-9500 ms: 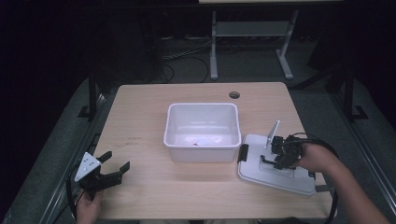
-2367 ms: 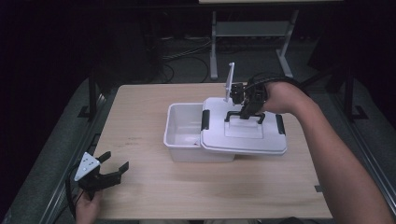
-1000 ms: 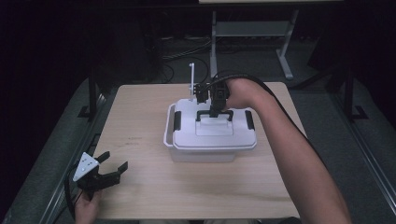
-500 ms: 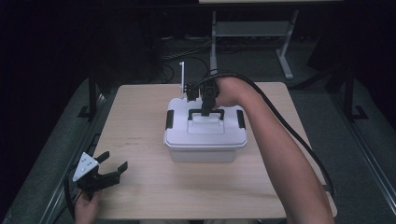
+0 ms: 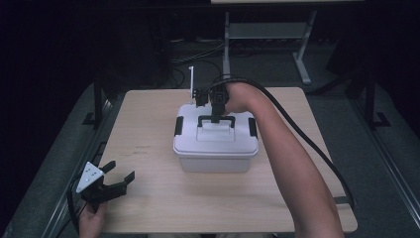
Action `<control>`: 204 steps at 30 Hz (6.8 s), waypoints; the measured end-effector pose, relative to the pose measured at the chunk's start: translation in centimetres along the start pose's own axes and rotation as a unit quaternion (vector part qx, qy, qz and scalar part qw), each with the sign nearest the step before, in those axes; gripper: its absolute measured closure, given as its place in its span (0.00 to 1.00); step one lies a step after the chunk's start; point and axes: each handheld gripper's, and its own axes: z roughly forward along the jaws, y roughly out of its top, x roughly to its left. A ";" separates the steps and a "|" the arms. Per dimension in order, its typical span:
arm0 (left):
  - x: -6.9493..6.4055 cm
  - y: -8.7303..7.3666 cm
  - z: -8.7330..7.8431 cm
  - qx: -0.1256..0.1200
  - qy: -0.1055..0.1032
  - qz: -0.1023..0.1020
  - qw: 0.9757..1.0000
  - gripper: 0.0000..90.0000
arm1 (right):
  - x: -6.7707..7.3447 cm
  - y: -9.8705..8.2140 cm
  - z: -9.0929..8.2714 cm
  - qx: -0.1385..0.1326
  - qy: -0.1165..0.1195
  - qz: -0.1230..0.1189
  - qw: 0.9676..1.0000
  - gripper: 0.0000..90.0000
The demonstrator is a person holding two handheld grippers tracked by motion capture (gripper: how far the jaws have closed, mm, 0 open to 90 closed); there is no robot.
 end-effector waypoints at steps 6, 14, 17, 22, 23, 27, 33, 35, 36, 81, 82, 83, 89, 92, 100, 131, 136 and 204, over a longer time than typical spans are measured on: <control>0.0 0.0 0.1 0.003 -0.001 0.001 1.000 0.18 | -0.3 0.2 0.3 -0.001 0.004 0.003 1.000 0.93; -0.1 0.0 0.1 0.004 -0.001 0.004 1.000 0.18 | 0.0 0.4 0.6 0.000 0.004 -0.001 1.000 0.93; -0.1 0.0 0.1 0.004 0.000 0.005 1.000 0.18 | 0.0 0.4 0.7 0.001 0.005 0.000 1.000 0.93; -0.1 0.0 0.1 0.003 0.000 0.001 1.000 0.18 | -0.1 0.4 0.9 -0.002 0.007 0.003 1.000 0.93; -0.1 0.0 0.1 0.003 0.000 0.001 1.000 0.18 | -0.1 0.3 0.9 -0.003 0.008 0.002 1.000 0.93; -0.2 0.0 0.1 0.004 0.000 0.003 1.000 0.18 | -0.1 0.2 0.9 -0.006 0.008 0.002 1.000 0.93; -0.2 0.0 0.1 0.004 0.000 0.004 1.000 0.18 | 0.0 0.0 0.9 -0.015 0.015 0.004 1.000 0.91; -0.2 0.0 0.2 0.003 0.000 0.001 1.000 0.18 | 0.1 -0.1 0.8 -0.014 0.015 0.003 1.000 0.90; -0.2 0.0 0.2 0.003 0.000 0.003 1.000 0.18 | 0.2 -0.2 0.8 -0.015 0.014 0.005 1.000 0.90; -0.7 0.2 0.4 0.005 -0.004 0.011 1.000 0.18 | 2.3 -3.7 -0.7 -0.038 0.011 0.028 0.999 0.78; -0.7 0.2 0.4 0.005 -0.004 0.011 1.000 0.18 | 2.3 -3.8 -0.7 -0.039 0.010 0.027 0.999 0.78; -0.7 0.2 0.4 0.005 -0.004 0.011 1.000 0.18 | 2.3 -3.8 -0.7 -0.039 0.010 0.027 0.999 0.78; -0.8 0.2 0.4 0.007 -0.005 0.012 1.000 0.18 | 2.3 -4.9 -0.9 -0.038 0.007 0.035 0.999 0.75; -0.8 0.2 0.4 0.008 -0.005 0.014 1.000 0.18 | 2.4 -5.2 -1.2 -0.038 0.005 0.039 0.999 0.74; -0.8 0.2 0.4 0.007 -0.005 0.013 1.000 0.18 | 2.6 -6.5 -1.4 -0.042 0.003 0.051 0.998 0.69; -0.9 0.2 0.5 0.009 -0.003 0.016 1.000 0.18 | 3.0 -10.7 -0.5 -0.030 -0.003 0.086 0.996 0.56; -1.0 0.2 0.5 0.009 -0.003 0.015 1.000 0.18 | 3.1 -11.6 0.2 -0.023 -0.001 0.095 0.995 0.53; -0.9 0.0 0.6 0.013 -0.001 0.017 1.000 0.18 | 4.6 -19.8 4.1 -0.045 0.007 0.170 0.984 0.41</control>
